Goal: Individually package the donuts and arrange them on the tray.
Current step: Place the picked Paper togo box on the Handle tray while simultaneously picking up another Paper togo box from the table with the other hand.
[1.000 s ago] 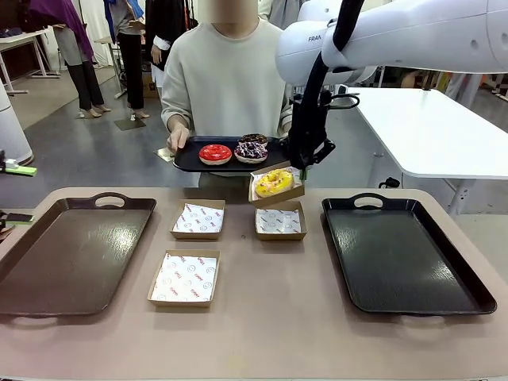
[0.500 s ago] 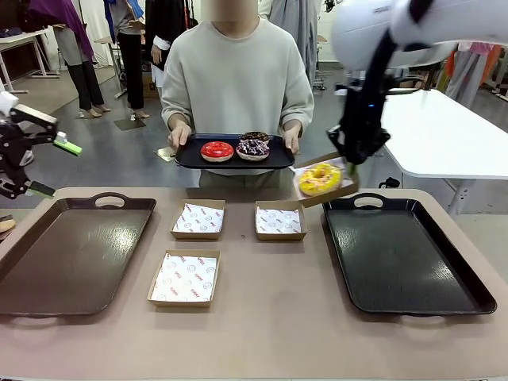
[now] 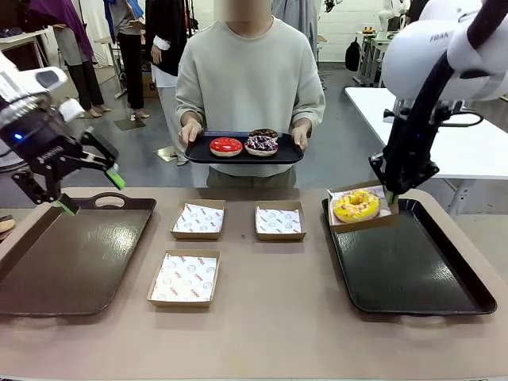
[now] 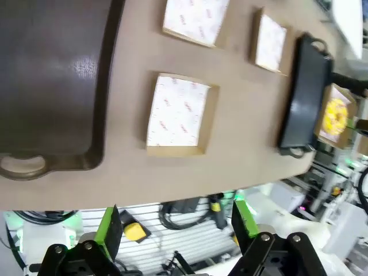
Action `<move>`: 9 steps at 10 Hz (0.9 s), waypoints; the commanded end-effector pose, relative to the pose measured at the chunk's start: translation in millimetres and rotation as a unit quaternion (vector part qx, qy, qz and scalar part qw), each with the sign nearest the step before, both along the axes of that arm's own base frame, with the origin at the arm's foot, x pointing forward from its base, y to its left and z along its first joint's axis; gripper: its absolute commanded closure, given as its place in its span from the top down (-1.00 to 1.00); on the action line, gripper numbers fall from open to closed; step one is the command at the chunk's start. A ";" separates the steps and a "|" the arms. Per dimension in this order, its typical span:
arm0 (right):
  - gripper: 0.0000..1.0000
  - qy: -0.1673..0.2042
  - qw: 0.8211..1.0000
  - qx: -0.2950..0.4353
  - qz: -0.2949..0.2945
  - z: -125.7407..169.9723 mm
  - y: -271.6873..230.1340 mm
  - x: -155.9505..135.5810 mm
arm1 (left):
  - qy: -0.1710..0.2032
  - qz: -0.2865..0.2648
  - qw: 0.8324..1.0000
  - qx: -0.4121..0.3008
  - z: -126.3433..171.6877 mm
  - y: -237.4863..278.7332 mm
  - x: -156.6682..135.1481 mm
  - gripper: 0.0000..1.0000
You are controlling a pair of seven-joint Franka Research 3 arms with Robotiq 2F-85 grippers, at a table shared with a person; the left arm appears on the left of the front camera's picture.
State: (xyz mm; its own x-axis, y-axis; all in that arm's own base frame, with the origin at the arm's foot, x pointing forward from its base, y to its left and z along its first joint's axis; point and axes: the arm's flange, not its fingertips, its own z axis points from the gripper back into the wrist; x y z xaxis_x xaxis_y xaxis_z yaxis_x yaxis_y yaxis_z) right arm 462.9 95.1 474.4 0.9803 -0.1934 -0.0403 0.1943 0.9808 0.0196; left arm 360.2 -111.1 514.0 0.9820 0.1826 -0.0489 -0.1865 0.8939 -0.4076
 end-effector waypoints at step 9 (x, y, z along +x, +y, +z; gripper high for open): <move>-0.97 0.001 1.000 0.002 0.007 -20.6 -12.9 -2.2 | 0.021 -0.003 0.987 0.160 -131.1 -93.5 23.1 1.00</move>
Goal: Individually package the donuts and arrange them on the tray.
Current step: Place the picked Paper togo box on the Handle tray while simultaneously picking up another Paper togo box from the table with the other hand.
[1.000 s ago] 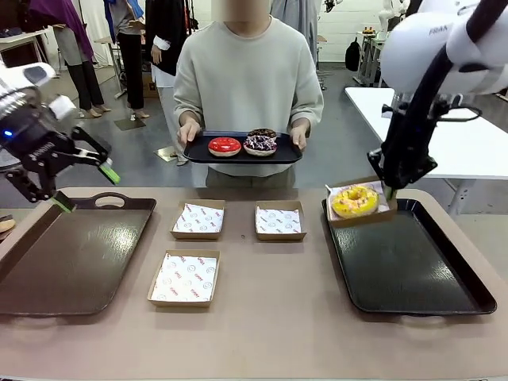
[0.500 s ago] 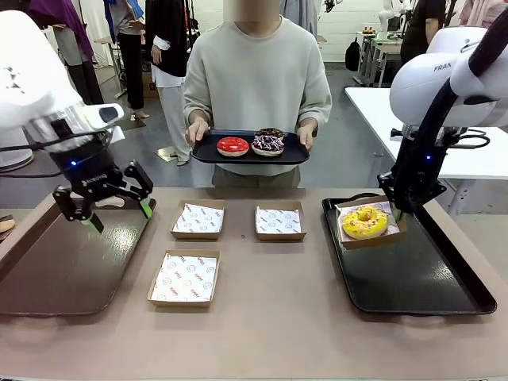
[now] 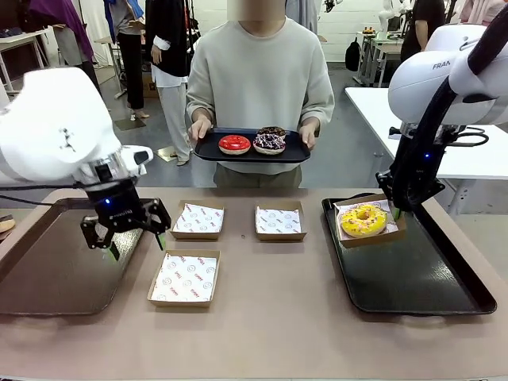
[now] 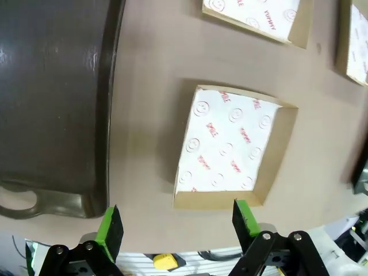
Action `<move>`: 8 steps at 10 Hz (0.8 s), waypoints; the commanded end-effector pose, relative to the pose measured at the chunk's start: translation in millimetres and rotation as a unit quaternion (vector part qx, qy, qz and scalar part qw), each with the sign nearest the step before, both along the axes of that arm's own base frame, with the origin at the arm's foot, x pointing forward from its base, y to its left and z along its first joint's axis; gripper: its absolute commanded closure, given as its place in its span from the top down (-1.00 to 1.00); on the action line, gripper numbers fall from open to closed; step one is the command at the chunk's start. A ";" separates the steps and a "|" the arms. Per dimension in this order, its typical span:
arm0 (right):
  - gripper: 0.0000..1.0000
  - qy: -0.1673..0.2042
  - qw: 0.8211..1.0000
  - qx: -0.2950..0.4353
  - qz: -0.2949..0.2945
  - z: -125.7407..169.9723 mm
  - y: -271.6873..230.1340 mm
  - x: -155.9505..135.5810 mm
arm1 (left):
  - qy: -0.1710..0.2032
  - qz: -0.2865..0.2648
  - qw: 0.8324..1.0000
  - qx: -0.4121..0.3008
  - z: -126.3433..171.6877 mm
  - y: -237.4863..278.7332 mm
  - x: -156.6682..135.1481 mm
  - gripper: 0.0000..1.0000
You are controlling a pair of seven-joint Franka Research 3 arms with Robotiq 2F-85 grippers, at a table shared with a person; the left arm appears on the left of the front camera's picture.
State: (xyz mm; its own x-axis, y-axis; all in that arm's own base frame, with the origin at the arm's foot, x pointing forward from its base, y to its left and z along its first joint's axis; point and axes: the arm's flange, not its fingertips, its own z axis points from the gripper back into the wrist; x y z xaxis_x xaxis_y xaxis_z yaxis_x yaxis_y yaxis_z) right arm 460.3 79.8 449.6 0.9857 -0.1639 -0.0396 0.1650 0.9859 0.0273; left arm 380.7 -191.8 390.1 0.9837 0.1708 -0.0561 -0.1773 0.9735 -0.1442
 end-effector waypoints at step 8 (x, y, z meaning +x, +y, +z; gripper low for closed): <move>-0.97 0.002 1.000 -0.001 -0.008 4.2 2.4 0.4 | -0.002 -0.035 0.998 0.044 -31.2 -34.1 -7.4 1.00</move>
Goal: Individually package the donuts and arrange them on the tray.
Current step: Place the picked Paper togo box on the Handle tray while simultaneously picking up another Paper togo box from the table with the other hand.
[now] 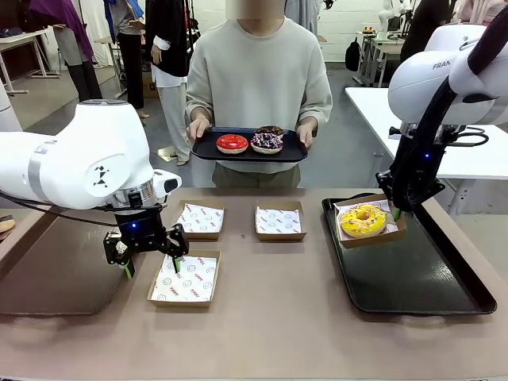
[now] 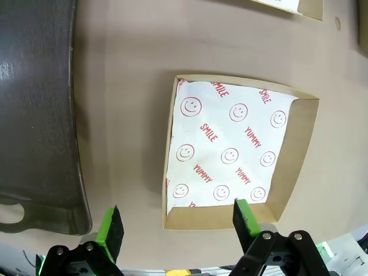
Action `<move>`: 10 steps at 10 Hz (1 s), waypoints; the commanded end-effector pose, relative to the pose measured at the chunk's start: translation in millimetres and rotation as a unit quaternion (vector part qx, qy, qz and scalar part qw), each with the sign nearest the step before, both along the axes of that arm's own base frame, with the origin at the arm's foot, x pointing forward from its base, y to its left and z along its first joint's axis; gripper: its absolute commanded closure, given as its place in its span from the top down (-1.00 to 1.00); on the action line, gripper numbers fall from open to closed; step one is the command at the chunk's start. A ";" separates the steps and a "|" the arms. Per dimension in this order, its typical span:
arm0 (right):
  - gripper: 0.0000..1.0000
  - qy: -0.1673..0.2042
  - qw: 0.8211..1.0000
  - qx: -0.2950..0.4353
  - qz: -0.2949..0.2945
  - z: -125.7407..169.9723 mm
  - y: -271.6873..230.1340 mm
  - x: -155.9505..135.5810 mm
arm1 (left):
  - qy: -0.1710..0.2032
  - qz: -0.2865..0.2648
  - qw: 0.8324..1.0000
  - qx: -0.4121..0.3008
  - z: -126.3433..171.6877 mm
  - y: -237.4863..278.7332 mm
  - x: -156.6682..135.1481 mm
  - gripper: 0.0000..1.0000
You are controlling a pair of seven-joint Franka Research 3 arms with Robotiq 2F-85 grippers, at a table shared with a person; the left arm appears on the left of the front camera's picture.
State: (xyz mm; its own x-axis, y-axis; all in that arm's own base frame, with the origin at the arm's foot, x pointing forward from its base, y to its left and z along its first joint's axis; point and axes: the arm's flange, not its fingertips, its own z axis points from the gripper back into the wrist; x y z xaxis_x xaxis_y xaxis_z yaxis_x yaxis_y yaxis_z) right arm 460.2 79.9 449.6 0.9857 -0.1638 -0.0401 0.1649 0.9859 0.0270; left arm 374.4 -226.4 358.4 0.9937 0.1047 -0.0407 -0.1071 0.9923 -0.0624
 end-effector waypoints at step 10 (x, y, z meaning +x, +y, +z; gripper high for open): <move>-0.97 0.028 0.996 0.004 0.080 -21.7 -3.9 -24.5 | 0.010 -0.048 0.999 0.017 -7.4 2.9 6.5 1.00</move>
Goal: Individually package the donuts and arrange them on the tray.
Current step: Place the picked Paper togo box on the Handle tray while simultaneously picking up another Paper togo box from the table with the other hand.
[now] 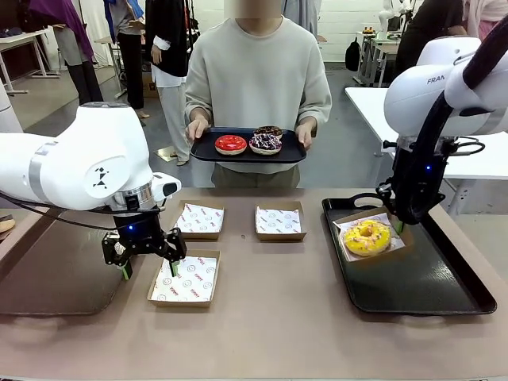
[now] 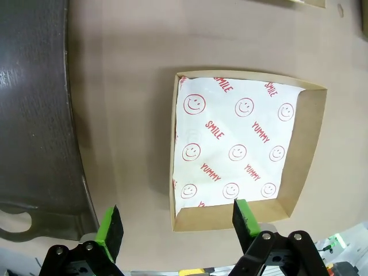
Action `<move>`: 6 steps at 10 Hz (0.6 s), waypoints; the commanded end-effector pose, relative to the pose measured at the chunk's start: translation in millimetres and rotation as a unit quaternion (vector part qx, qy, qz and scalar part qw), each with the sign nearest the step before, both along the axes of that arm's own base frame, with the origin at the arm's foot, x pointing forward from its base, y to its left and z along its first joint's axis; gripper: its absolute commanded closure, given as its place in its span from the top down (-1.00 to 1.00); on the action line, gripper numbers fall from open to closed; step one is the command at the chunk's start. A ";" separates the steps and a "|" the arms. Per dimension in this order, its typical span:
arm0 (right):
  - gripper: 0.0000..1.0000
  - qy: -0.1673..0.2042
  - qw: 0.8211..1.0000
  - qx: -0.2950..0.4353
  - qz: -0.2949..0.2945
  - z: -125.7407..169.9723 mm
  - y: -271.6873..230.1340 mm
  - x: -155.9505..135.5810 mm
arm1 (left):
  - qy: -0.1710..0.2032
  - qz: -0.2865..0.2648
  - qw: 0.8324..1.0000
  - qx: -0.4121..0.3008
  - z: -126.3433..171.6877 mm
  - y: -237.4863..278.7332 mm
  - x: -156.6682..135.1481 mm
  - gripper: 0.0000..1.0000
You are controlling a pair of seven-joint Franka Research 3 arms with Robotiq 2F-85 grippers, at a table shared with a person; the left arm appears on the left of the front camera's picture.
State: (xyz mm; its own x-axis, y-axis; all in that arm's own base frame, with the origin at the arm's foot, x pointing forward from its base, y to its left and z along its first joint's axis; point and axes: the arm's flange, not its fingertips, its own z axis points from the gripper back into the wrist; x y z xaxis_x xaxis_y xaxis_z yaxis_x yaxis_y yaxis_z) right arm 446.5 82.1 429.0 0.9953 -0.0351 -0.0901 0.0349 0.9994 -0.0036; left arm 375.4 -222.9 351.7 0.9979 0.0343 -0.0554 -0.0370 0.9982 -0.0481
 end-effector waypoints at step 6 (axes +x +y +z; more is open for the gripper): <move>-0.97 -0.015 0.999 0.040 0.011 -34.8 -20.6 -27.6 | -0.024 -0.024 0.999 0.018 -22.7 -5.8 15.2 1.00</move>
State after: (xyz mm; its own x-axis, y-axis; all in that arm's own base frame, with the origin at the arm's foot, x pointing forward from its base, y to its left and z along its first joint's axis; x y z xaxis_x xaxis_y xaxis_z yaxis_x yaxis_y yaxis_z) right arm 425.3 66.5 397.1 0.9949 -0.0250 -0.0981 0.0286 0.9990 0.0355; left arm 386.0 -223.2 331.9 0.9992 -0.0058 -0.0386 0.0050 0.9998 -0.0205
